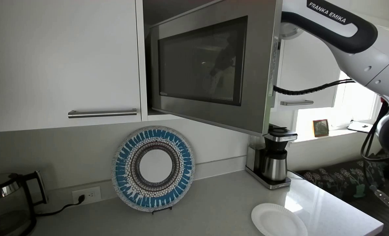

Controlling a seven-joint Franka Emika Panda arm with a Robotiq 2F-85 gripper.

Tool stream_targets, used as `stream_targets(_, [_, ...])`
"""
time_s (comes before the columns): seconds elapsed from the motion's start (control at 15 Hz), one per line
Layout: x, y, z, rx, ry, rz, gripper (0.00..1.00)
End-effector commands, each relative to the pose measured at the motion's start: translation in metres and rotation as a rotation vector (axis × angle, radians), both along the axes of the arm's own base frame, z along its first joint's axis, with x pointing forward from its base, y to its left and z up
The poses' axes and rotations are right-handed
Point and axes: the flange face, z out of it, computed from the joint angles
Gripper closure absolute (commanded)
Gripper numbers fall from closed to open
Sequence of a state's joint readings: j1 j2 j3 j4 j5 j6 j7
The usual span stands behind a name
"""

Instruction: Put the cup in the microwave upright

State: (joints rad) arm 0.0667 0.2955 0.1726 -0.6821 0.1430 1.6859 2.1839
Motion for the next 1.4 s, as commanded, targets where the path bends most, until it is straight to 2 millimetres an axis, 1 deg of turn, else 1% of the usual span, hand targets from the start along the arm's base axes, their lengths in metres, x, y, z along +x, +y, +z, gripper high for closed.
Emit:
stream_targets(0.0, [0.002,0.002,0.002,-0.024,-0.019,0.025,0.66])
stream_targets(0.07, [0.002,0.002,0.002,-0.031,-0.023,0.032,0.60])
stream_targets(0.13, [0.002,0.003,0.002,-0.036,-0.030,0.042,0.51])
stream_targets(0.27, [0.004,0.005,-0.001,-0.040,-0.030,0.054,0.38])
stream_targets(0.47, [0.008,0.007,-0.003,-0.051,-0.042,0.073,0.14])
stream_targets(0.53, [0.009,0.007,-0.003,-0.058,-0.048,0.085,0.11])
stream_targets(0.6, [0.010,0.008,-0.004,-0.057,-0.053,0.088,0.44])
stream_targets(0.73, [0.010,0.009,-0.003,-0.072,-0.067,0.105,0.44])
stream_targets(1.0, [0.010,0.015,-0.001,-0.079,-0.100,0.156,0.75])
stream_targets(1.07, [0.011,0.016,0.000,-0.082,-0.112,0.167,0.78])
stream_targets(1.13, [0.010,0.018,0.001,-0.087,-0.122,0.181,0.76])
stream_targets(1.2, [0.011,0.019,0.001,-0.090,-0.132,0.194,0.67])
stream_targets(1.27, [0.011,0.021,0.001,-0.096,-0.137,0.205,0.55])
stream_targets(1.33, [0.013,0.022,-0.001,-0.099,-0.140,0.214,0.49])
